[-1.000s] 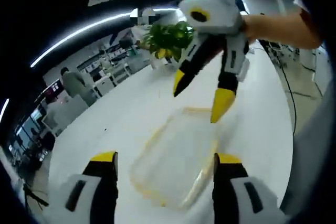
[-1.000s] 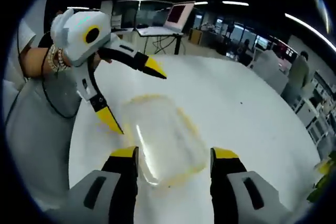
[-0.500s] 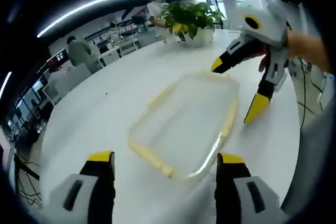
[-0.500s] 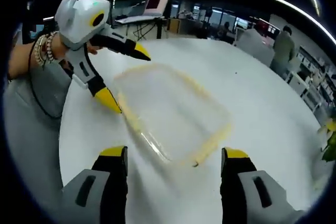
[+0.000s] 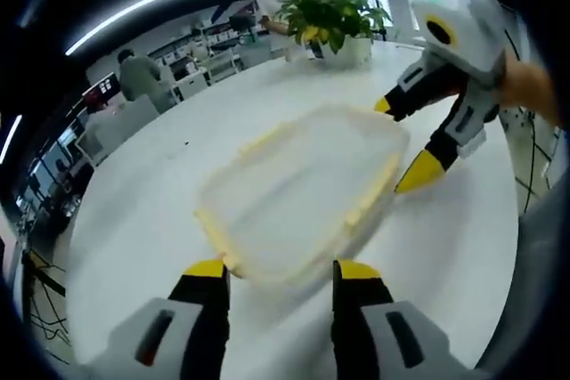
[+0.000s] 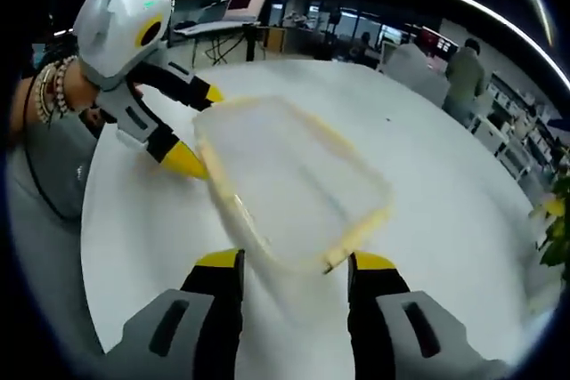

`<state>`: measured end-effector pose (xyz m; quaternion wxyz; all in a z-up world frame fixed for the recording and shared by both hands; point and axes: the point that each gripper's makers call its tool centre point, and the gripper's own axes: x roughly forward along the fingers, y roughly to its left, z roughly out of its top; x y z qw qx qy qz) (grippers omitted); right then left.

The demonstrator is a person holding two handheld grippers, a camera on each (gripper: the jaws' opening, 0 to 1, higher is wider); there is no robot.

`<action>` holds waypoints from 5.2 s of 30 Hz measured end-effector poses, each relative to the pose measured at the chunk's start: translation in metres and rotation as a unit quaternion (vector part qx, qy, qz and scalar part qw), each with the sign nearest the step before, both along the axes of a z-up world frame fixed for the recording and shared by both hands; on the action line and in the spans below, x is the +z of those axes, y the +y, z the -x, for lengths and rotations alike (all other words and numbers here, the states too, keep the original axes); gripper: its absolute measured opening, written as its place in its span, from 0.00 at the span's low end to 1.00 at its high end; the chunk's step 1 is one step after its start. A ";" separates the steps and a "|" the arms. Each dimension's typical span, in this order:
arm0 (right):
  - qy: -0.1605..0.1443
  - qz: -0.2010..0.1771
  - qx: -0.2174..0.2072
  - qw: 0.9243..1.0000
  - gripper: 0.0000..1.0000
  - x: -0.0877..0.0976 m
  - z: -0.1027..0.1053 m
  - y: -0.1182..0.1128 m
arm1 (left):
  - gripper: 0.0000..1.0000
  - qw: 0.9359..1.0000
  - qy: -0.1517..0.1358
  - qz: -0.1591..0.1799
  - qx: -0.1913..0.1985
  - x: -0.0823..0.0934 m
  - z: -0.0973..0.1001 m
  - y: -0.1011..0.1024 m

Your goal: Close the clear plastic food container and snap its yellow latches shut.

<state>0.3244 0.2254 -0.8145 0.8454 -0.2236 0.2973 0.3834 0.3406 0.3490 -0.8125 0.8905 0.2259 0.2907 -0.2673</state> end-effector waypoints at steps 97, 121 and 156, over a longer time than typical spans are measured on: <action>-0.139 -0.200 -0.166 0.956 0.49 0.140 0.134 -0.030 | 0.54 0.974 -0.119 0.143 0.129 0.099 0.190 0.169; -0.203 -0.285 -0.244 0.904 0.77 0.138 0.161 -0.023 | 0.69 0.933 -0.214 0.253 0.138 0.129 0.167 0.152; -0.212 -0.230 -0.260 0.914 0.47 0.125 0.158 -0.033 | 0.63 0.941 -0.196 0.236 0.145 0.120 0.167 0.156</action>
